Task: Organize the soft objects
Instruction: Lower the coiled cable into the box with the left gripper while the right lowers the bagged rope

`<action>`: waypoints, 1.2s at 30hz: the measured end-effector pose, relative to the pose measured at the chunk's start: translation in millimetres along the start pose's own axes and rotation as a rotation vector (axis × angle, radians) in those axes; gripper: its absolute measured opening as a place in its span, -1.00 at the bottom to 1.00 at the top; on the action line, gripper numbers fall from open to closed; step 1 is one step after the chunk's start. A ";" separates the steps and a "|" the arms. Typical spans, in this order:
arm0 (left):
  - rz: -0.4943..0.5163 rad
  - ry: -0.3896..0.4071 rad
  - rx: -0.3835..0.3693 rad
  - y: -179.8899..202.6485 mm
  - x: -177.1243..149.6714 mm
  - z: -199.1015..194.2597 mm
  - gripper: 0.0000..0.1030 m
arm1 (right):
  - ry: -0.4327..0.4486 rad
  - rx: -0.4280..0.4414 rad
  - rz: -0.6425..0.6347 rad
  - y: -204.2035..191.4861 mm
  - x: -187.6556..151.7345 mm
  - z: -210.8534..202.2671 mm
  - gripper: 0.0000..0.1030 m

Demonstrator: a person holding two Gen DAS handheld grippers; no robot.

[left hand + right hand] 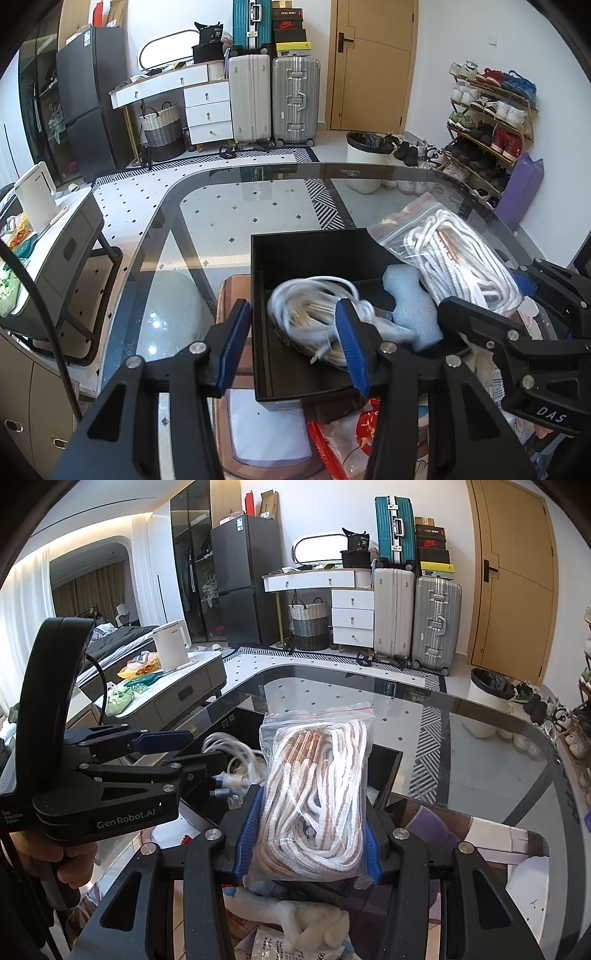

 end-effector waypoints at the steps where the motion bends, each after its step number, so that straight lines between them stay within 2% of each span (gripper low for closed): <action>1: 0.000 0.000 0.000 0.6 0.2 0.4 -0.09 | 0.000 0.001 -0.002 -0.5 0.6 1.5 -0.08; 36: 0.033 -0.019 0.029 -0.8 -1.1 4.1 -0.08 | -0.012 0.011 -0.117 -20.3 8.9 34.8 -0.08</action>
Point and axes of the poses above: each gripper's, at about its wrist camera, not at the fingertips, and z roughly the way its jaws point, y to its right, x to its top, the point moved 4 cm from there along z, roughly the way its jaws point, and after that the axes turned 7 degrees about z, right-handed, at the moved point
